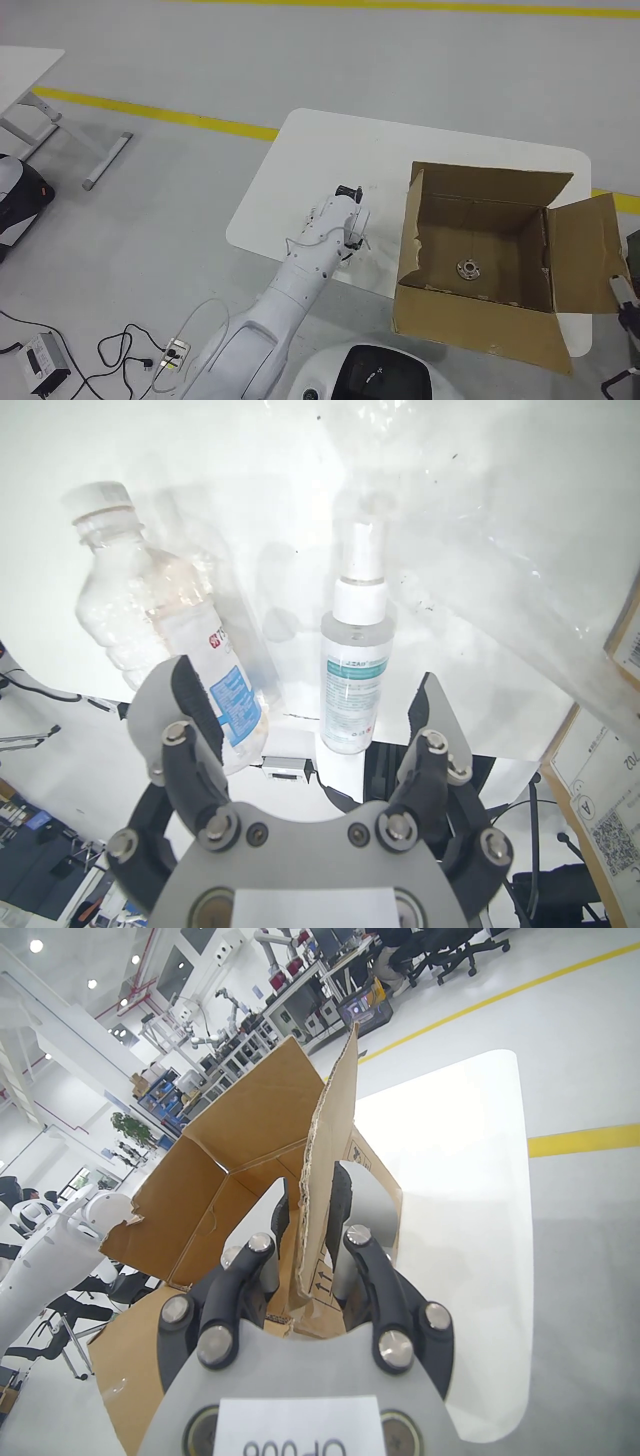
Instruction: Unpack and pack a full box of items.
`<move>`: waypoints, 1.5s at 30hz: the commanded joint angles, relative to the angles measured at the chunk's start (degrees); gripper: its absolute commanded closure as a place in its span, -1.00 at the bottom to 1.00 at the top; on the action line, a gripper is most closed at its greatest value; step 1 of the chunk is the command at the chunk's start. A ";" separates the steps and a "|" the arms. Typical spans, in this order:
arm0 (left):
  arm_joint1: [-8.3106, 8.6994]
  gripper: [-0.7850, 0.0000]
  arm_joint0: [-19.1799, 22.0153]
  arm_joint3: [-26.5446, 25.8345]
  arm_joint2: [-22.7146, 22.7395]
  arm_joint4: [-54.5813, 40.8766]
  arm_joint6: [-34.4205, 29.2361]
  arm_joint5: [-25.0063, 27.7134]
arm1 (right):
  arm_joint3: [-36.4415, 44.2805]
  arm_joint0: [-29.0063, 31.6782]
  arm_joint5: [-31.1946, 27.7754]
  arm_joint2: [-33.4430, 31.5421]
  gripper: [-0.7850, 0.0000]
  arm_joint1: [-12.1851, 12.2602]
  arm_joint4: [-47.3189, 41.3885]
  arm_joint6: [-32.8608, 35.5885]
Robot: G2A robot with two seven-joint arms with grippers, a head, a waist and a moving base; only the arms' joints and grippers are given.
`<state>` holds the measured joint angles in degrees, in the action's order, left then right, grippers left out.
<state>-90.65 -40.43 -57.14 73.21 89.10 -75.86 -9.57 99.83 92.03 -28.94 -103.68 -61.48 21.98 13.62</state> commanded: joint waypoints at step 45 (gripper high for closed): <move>1.28 -1.00 -8.48 -34.52 3.59 1.74 -5.32 1.34 | 16.10 -18.67 6.66 15.99 1.00 1.59 52.12 30.00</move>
<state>-89.37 -48.90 -91.66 76.80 90.84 -81.19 -8.23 115.94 75.34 -22.05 -89.71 -59.98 67.31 39.48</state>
